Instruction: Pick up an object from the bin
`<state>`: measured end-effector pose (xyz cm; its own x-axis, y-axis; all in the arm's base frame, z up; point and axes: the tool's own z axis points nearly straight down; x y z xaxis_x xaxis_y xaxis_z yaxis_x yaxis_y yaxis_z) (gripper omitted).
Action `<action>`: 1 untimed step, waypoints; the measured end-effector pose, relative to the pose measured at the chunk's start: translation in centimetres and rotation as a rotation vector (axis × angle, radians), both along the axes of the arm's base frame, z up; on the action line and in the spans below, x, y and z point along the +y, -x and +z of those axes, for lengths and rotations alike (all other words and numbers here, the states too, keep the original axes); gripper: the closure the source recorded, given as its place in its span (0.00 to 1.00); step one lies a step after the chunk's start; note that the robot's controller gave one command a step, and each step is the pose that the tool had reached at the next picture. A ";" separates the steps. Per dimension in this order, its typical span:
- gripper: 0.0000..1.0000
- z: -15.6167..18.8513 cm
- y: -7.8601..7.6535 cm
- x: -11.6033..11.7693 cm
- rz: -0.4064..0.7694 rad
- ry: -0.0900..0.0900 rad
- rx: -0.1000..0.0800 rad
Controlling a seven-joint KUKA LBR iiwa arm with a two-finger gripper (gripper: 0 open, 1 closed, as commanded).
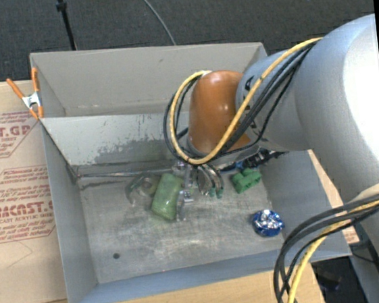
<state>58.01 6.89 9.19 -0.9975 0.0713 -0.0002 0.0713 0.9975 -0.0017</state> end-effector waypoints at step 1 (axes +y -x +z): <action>1.00 15.0 0.6 -1.1 -0.046 -0.004 -0.011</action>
Offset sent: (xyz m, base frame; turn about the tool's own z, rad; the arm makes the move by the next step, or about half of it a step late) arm -0.0084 -0.0120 0.1455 0.0475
